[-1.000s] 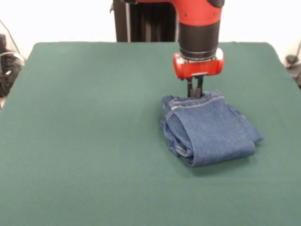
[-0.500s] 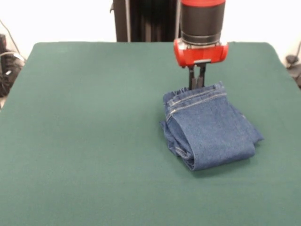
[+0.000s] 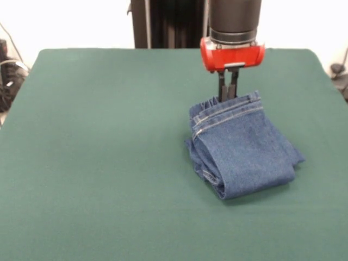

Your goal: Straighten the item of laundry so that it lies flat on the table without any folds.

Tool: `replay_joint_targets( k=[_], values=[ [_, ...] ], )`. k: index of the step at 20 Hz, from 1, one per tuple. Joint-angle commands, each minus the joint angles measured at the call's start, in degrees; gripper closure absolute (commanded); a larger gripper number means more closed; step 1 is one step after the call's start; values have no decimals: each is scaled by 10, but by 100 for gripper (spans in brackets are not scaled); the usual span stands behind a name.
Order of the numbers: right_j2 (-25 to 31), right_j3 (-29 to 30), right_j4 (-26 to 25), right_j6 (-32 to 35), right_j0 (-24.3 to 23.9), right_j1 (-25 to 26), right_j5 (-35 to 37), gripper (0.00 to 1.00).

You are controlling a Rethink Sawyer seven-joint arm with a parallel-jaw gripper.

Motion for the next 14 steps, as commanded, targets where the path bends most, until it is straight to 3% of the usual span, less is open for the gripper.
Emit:
replay_joint_targets(
  k=[1,14],
  values=[
    [68,4,-9,24,8,9,46,100],
    [56,1,-3,16,17,-36,124,100]
  ],
)
